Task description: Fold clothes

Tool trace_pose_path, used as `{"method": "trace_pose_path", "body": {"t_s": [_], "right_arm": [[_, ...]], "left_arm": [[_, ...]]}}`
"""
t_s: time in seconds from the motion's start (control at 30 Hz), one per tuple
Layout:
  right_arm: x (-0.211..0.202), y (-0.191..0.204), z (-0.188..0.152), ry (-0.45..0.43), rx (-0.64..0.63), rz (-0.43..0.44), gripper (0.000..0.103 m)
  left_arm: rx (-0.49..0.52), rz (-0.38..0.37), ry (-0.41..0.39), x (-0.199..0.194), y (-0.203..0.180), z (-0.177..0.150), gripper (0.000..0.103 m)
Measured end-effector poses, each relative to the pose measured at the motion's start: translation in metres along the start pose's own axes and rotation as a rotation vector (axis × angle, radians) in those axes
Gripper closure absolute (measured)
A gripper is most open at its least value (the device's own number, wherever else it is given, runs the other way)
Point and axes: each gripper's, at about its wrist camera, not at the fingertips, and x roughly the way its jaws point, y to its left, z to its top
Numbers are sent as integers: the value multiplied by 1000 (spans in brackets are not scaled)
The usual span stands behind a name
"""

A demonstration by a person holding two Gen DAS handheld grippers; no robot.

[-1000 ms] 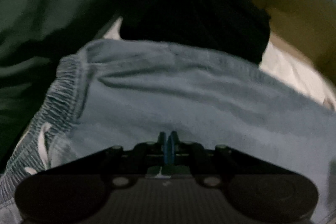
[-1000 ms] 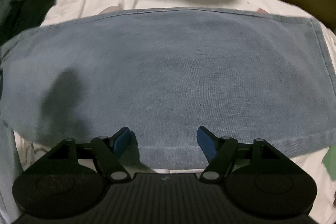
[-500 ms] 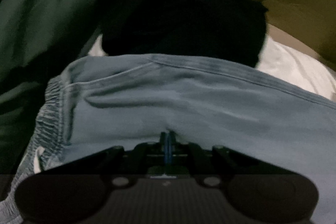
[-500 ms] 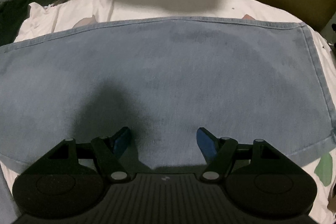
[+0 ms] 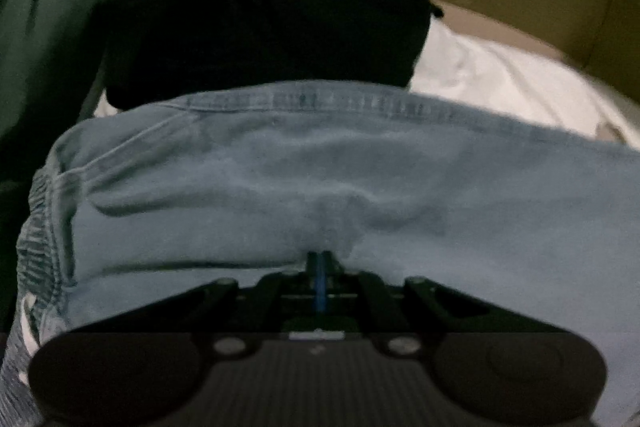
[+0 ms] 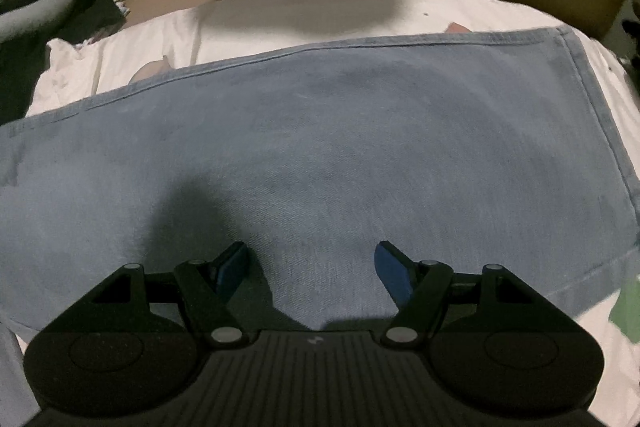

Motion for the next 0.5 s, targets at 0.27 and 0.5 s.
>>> {"method": "trace_pose_path", "body": {"t_s": [0.27,0.5], "right_arm": [[-10,-4,-17,3,7,1,28],[-15,-6,-29,-10,22,-4,28]], "left_arm": [[10,-34,-76,-19,-24,18,97],[98,-38,-48,2,-51,27,90]]}}
